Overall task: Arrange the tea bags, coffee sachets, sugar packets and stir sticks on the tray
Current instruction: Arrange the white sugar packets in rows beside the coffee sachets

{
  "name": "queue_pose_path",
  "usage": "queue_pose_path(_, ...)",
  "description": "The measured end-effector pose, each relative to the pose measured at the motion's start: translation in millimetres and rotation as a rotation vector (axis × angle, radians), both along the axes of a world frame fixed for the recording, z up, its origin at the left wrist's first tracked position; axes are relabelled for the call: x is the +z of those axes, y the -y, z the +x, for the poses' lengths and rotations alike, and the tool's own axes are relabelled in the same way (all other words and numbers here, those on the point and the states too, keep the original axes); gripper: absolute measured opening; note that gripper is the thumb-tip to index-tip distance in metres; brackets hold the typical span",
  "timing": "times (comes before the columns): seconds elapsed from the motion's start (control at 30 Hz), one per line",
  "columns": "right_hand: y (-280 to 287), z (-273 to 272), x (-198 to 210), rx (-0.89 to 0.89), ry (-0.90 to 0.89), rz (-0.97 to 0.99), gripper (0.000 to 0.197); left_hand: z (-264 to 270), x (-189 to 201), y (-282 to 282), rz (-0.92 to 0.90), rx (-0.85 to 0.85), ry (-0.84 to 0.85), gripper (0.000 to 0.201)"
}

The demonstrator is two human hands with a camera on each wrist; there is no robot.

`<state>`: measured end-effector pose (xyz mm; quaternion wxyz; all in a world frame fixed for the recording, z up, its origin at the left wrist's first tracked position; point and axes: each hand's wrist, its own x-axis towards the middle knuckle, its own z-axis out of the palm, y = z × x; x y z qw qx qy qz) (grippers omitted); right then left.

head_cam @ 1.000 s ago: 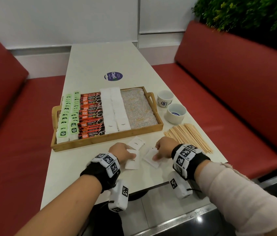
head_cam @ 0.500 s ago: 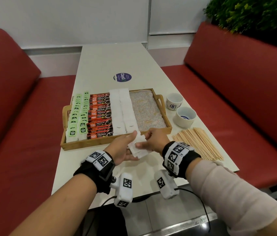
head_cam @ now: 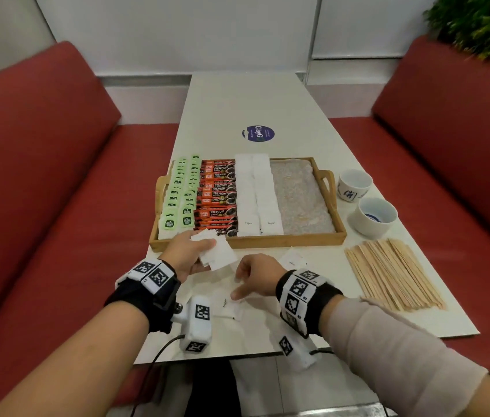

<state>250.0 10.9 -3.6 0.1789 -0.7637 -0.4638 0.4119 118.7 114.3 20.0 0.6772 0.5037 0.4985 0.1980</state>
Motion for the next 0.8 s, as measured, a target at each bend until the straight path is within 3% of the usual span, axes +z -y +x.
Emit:
queue_pose_path(0.1, -6, -15, -4, 0.128, 0.159, -0.008, 0.045, -4, -2, -2, 0.002, 0.013, 0.003, 0.016)
queue_pose_path(0.2, -11, -18, -4, 0.186, 0.208, -0.034, 0.051, -5, -5, -2, 0.0, 0.019, 0.008, 0.018)
queue_pose_path(0.4, -9, -8, 1, 0.143, 0.223, -0.103, 0.04, -5, -10, 0, -0.012, 0.04, 0.012, 0.014)
queue_pose_path(0.67, 6, 9, 4, 0.043, 0.212, -0.157, 0.034, 0, -11, 2, -0.031, 0.026, 0.036, 0.03)
queue_pose_path(0.8, 8, 8, 5, 0.023, 0.242, -0.141, 0.031, 3, -14, 5, -0.069, 0.033, 0.049, 0.029)
